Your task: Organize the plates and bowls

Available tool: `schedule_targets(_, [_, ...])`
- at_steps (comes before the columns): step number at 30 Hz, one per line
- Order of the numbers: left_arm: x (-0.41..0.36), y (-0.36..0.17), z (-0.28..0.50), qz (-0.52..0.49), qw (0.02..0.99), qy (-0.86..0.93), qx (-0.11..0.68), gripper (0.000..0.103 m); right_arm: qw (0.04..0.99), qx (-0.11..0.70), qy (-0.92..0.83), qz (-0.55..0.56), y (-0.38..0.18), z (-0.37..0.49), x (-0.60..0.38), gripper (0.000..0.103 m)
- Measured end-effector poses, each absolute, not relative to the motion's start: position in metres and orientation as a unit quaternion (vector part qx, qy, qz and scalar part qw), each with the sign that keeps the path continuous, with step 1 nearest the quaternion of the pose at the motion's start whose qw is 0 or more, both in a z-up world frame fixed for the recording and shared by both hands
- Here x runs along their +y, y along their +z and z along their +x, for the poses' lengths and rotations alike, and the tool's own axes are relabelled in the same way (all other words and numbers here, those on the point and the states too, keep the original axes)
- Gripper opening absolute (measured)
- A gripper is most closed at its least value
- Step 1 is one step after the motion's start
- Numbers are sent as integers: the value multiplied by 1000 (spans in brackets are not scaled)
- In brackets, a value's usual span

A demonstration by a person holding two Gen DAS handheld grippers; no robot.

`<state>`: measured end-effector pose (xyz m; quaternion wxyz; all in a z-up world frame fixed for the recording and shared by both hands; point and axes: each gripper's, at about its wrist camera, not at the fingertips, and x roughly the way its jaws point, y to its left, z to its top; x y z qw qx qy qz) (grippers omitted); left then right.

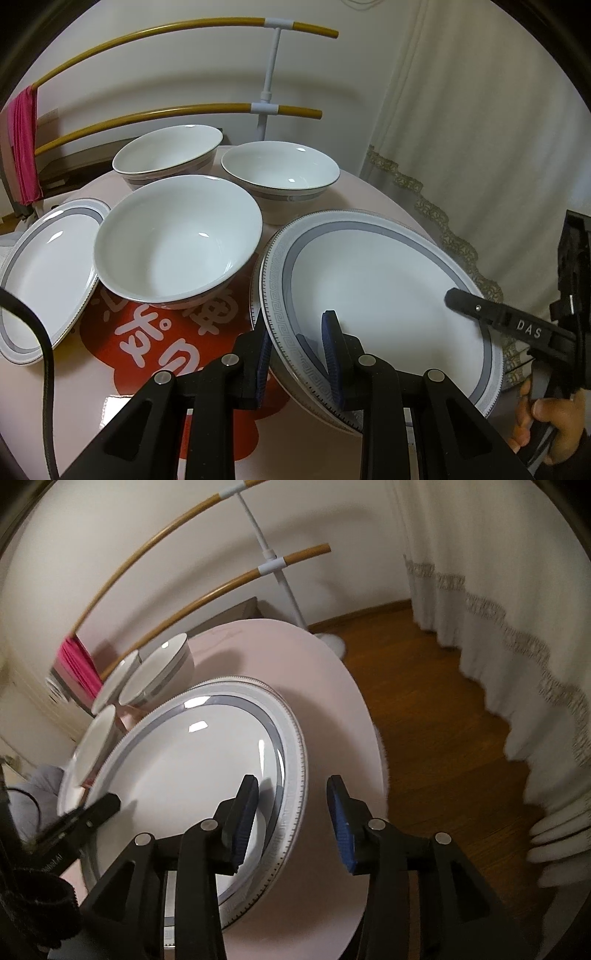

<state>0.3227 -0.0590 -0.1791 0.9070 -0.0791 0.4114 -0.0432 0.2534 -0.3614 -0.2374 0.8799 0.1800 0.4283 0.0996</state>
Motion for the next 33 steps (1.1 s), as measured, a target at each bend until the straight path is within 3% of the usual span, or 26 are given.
schedule_targets(21, [-67, -175, 305, -62, 906, -31, 417, 31, 876, 416, 113, 215, -240, 254, -367, 34])
schedule_targets(33, [-66, -181, 304, -65, 903, -27, 423, 35, 869, 408, 134, 245, -244, 249, -367, 26])
